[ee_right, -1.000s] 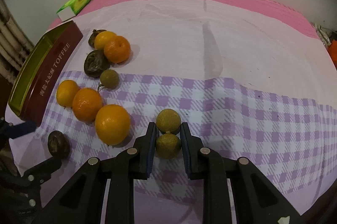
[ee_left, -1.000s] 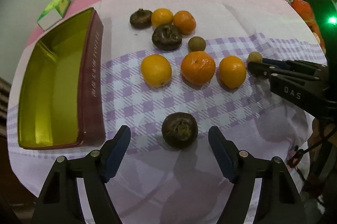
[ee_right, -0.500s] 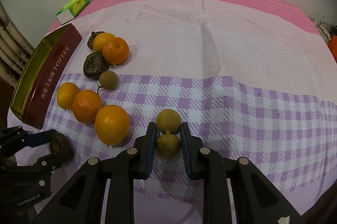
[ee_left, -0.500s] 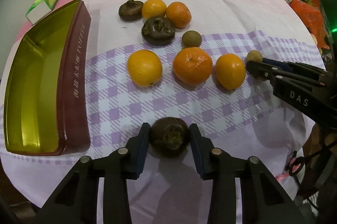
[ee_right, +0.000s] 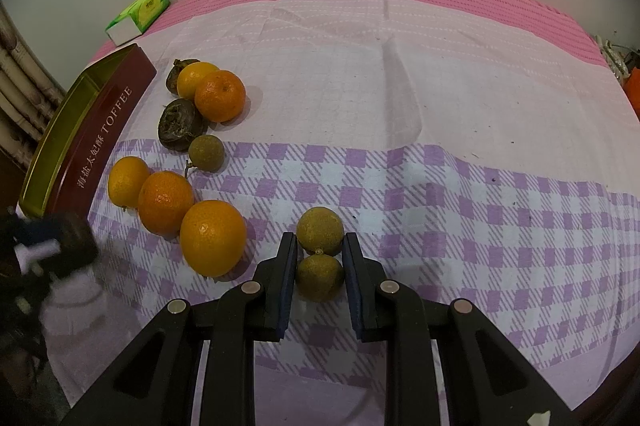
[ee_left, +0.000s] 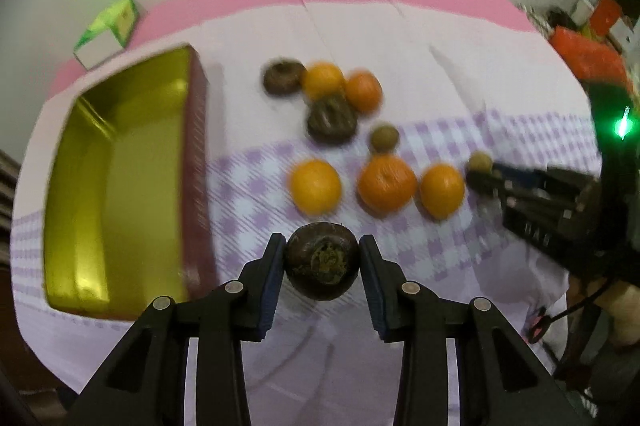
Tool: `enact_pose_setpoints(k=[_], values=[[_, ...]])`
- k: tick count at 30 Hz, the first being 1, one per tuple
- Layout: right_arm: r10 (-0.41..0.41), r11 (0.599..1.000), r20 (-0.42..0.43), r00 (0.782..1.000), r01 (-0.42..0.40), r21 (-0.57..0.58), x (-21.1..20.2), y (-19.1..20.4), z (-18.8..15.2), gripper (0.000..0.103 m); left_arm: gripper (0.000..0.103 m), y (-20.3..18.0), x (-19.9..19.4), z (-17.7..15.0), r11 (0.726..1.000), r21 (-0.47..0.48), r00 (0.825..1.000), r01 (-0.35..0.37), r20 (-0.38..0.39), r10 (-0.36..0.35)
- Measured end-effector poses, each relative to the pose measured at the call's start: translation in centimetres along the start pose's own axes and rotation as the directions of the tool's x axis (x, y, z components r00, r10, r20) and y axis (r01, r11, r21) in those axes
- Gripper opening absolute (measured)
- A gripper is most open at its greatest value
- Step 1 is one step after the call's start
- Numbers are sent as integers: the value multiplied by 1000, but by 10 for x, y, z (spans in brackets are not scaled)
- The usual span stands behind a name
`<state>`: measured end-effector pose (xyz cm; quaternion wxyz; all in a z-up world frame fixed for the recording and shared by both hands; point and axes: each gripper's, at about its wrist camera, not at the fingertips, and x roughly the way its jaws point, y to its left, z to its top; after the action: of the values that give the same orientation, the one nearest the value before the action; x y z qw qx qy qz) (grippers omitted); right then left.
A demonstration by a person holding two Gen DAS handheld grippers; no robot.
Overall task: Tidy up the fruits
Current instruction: 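Carry the dark persimmon into the gold tin tray and open left tool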
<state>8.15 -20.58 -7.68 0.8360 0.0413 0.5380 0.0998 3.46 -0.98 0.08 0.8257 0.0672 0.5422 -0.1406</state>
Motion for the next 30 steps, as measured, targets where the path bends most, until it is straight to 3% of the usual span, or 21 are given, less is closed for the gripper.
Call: enact_pose_setpoints(k=[6, 12, 19, 30], values=[[-2, 1000, 1, 1000, 2, -1, 1, -1, 0, 22, 38, 55, -20, 18, 992, -65, 992, -104, 59, 108], [-8, 1000, 2, 1000, 8, -6, 1, 2, -1, 22, 38, 128, -10, 19, 963, -144, 972, -228, 16, 233], [-4, 1000, 2, 1000, 4, -4, 1, 4, 0, 21, 38, 179, 14, 4, 938, -229, 965, -261, -68, 252], [-2, 1000, 20, 1000, 3, -21, -5, 7, 1, 21, 38, 187, 43, -5, 931, -238, 960, -275, -129, 250]])
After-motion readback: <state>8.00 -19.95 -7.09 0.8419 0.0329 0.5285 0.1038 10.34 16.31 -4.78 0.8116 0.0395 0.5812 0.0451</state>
